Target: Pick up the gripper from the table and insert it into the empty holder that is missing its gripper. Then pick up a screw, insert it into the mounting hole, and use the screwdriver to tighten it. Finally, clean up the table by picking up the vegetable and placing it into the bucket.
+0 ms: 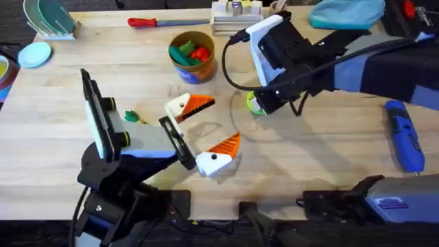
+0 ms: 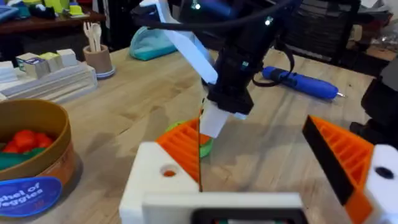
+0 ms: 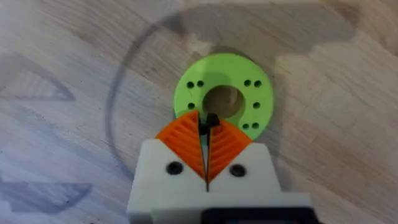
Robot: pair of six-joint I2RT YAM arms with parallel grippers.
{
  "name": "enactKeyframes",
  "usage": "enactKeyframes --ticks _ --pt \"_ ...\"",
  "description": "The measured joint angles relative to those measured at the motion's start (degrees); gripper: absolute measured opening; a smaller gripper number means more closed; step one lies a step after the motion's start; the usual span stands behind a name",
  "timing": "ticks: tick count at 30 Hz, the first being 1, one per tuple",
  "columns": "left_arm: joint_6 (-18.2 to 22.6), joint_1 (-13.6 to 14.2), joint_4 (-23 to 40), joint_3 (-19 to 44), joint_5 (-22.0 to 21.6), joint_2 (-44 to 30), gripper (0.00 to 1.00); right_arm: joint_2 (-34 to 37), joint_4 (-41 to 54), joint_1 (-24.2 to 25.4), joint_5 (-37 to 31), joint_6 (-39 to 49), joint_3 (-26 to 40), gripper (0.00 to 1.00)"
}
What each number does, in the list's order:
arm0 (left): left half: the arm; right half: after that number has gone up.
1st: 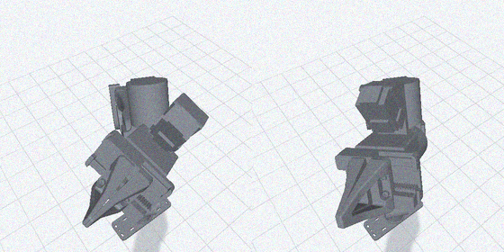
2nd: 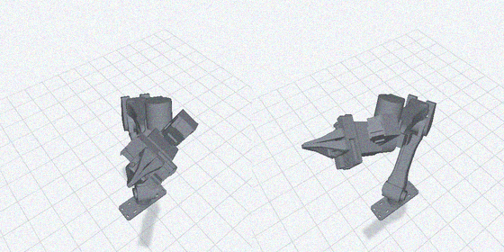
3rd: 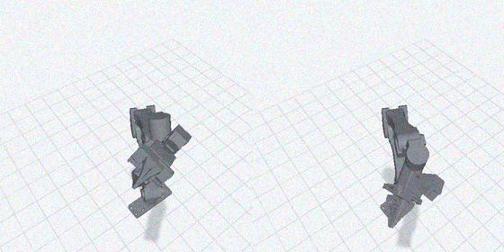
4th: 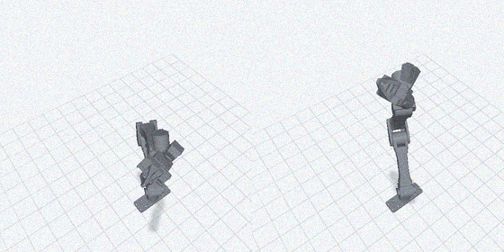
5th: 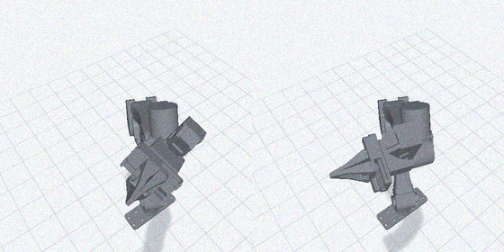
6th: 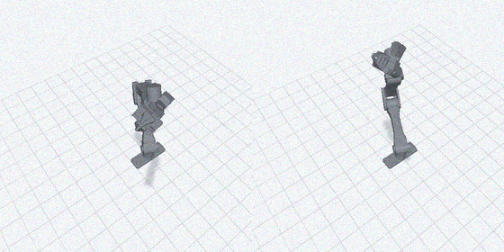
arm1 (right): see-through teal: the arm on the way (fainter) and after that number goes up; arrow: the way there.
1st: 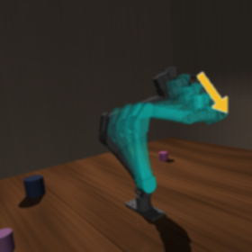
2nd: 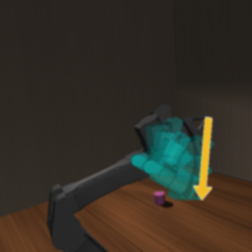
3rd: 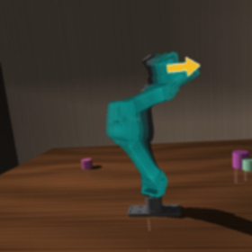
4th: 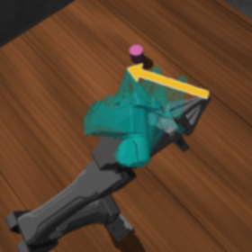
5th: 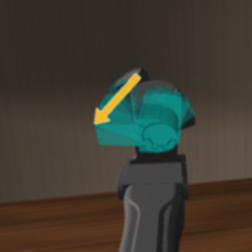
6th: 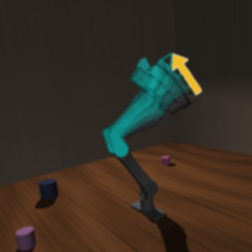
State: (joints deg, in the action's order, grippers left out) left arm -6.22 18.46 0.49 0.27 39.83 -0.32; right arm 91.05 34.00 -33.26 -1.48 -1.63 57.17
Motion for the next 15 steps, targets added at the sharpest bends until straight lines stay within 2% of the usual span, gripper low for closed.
enactKeyframes --ticks 10,15 --pt "0.0 0.0 0.0 0.0 0.0 0.0 0.993 -0.8 1.1 0.0 0.0 0.0 1.3 0.006" --pt "0.0 0.0 0.0 0.0 0.0 0.0 0.993 -6.0 2.8 0.0 0.2 0.0 6.6 0.006"
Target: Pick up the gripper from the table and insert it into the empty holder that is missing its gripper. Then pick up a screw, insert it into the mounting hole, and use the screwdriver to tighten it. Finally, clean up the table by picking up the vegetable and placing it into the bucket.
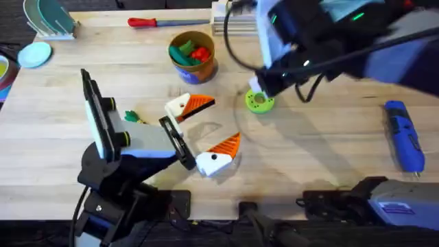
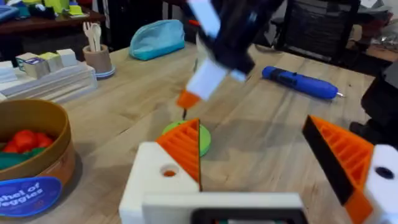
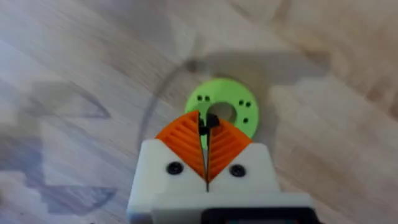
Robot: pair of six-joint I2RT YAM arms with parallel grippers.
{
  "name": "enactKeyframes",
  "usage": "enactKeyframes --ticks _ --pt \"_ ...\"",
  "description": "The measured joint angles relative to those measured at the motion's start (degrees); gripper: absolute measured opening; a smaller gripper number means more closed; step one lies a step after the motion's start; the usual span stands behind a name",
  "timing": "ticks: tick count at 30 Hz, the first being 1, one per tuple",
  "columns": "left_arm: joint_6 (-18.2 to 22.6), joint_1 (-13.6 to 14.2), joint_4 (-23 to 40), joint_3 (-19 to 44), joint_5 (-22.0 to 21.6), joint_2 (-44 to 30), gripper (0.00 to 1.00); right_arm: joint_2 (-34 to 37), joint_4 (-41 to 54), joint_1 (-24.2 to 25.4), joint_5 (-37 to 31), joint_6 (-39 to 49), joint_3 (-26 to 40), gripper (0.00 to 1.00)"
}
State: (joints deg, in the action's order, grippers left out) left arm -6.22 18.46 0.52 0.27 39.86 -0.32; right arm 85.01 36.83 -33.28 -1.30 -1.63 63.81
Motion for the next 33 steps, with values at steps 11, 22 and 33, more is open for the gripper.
enactKeyframes --ticks 11,22,33 --pt "0.0 0.0 1.7 0.0 0.0 0.0 0.992 -4.9 12.4 -3.8 4.2 0.0 15.3 0.006" --pt "4.5 0.0 3.4 0.1 8.8 0.0 0.993 -4.5 18.4 -14.7 5.3 -4.6 22.7 0.006" --pt "5.5 0.0 4.0 0.1 13.9 0.0 0.992 -3.0 15.9 -24.3 5.7 -10.6 22.7 0.006"
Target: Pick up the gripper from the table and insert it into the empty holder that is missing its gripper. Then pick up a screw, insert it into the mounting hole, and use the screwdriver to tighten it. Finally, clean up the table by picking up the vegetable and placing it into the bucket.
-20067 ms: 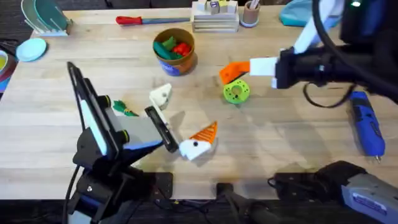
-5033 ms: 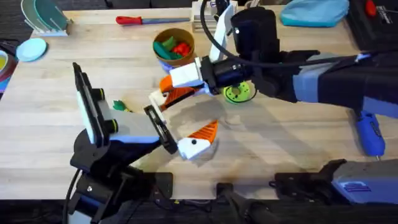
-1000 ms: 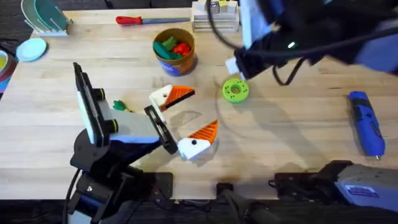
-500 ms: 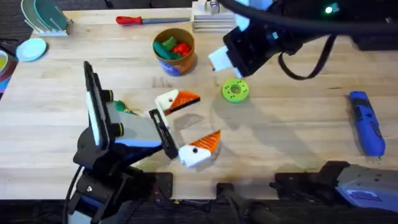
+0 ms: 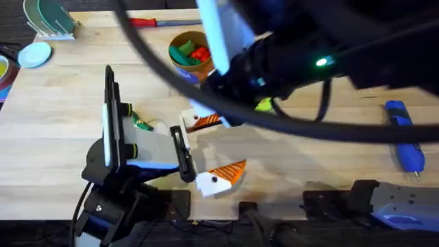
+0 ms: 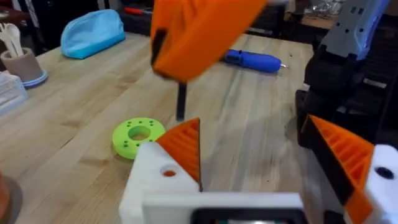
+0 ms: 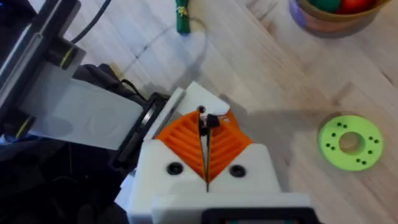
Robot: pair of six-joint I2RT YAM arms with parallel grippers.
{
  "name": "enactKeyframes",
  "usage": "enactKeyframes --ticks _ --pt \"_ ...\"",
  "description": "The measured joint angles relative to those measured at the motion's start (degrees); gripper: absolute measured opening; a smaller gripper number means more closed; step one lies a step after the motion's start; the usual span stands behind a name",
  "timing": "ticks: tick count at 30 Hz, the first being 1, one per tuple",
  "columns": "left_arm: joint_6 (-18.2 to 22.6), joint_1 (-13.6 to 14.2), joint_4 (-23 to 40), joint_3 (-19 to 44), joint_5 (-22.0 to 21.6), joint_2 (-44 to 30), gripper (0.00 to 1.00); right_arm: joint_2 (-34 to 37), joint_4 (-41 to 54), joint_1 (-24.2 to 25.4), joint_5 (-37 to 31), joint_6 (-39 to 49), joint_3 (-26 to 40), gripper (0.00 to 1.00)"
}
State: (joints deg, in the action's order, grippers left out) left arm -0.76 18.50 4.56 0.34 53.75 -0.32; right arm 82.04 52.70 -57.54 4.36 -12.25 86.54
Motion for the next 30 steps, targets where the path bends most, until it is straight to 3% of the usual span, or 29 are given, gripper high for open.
enactKeyframes --ticks 9,30 --pt "0.1 0.0 0.2 0.0 0.7 0.0 0.993 4.7 -0.6 -2.1 0.0 -1.1 0.0 0.006" --pt "0.2 0.0 0.2 0.0 0.7 0.0 0.993 4.7 -1.4 -2.1 -1.1 -0.1 0.0 0.006"
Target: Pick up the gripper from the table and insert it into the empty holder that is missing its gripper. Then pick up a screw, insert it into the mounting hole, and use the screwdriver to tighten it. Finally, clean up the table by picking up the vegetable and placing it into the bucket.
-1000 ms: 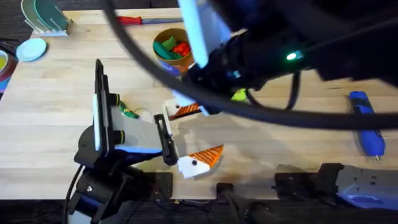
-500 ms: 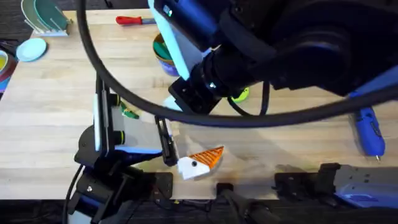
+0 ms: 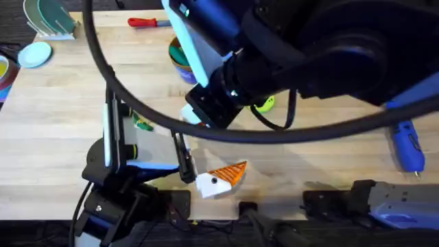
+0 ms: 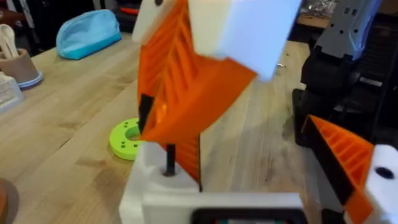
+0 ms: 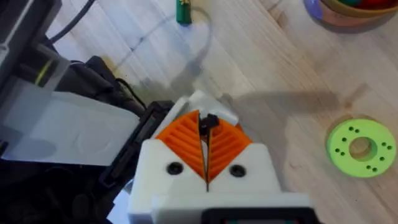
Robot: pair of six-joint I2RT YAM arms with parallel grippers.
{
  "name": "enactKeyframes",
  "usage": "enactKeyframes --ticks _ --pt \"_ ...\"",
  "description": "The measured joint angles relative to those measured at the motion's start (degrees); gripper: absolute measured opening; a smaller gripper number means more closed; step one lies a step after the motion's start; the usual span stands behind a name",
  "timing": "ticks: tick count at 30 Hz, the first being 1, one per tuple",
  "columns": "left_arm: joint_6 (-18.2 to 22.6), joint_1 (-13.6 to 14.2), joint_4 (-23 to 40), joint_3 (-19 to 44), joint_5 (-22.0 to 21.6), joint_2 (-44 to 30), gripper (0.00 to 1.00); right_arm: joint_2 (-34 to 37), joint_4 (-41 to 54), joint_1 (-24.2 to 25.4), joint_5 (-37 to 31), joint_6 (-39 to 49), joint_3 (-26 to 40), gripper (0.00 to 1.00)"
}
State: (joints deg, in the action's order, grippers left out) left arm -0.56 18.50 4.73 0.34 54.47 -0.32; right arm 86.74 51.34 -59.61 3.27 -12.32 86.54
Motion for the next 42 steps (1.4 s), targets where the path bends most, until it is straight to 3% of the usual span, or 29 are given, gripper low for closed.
enactKeyframes --ticks 31,37,40,42 --pt "0.1 0.0 0.0 0.0 0.0 0.0 0.993 2.6 0.7 0.0 -0.9 0.3 0.0 0.01" --pt "0.1 0.0 0.0 0.0 0.0 0.0 0.993 2.6 0.6 -0.1 -0.8 -0.7 0.0 0.525" --pt "0.1 0.0 0.0 0.0 -0.1 0.0 0.992 2.4 1.3 0.3 -2.0 -1.3 0.4 0.926" --pt "0.2 0.0 0.0 0.0 0.0 0.0 0.993 0.4 1.9 1.5 -1.9 -1.5 1.4 0.99"
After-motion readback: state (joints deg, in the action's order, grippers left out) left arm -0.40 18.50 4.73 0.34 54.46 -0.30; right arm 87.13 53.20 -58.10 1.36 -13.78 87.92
